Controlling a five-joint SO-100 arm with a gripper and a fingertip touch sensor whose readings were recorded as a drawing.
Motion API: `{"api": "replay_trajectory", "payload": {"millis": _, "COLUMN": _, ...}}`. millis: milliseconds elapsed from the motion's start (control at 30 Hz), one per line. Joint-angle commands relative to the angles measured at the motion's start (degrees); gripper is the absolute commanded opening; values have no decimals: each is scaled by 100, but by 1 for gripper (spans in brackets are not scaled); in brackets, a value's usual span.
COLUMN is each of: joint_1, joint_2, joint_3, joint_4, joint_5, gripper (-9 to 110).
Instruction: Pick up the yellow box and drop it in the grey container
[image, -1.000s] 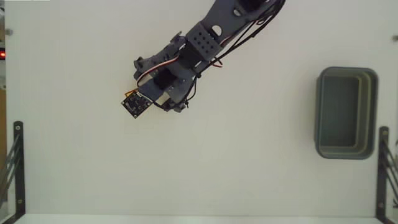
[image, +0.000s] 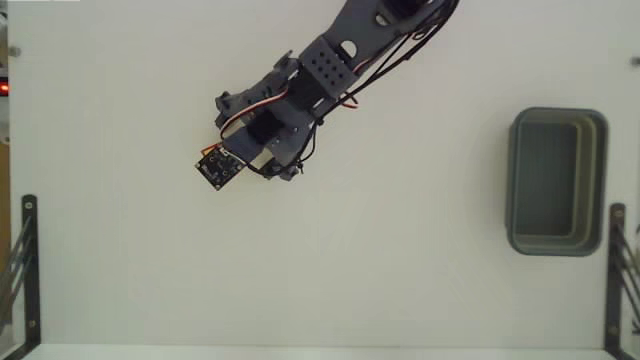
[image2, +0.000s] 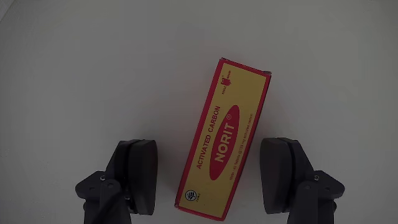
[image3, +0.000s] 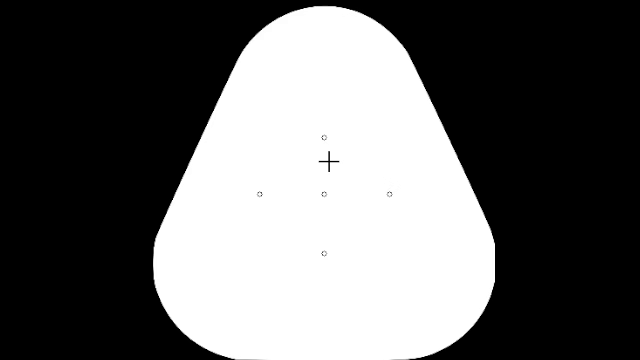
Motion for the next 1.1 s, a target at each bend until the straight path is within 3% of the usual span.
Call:
{"api": "replay_trajectory", "payload": {"millis": 0, "joint_1": 64, "joint_2": 156, "joint_3": 7, "joint_4": -36, "joint_5": 26, "gripper": 103}}
{"api": "replay_trajectory", "payload": {"millis": 1067, "joint_1": 64, "joint_2": 156, "joint_3": 7, "joint_4": -36, "joint_5": 26, "gripper": 95}}
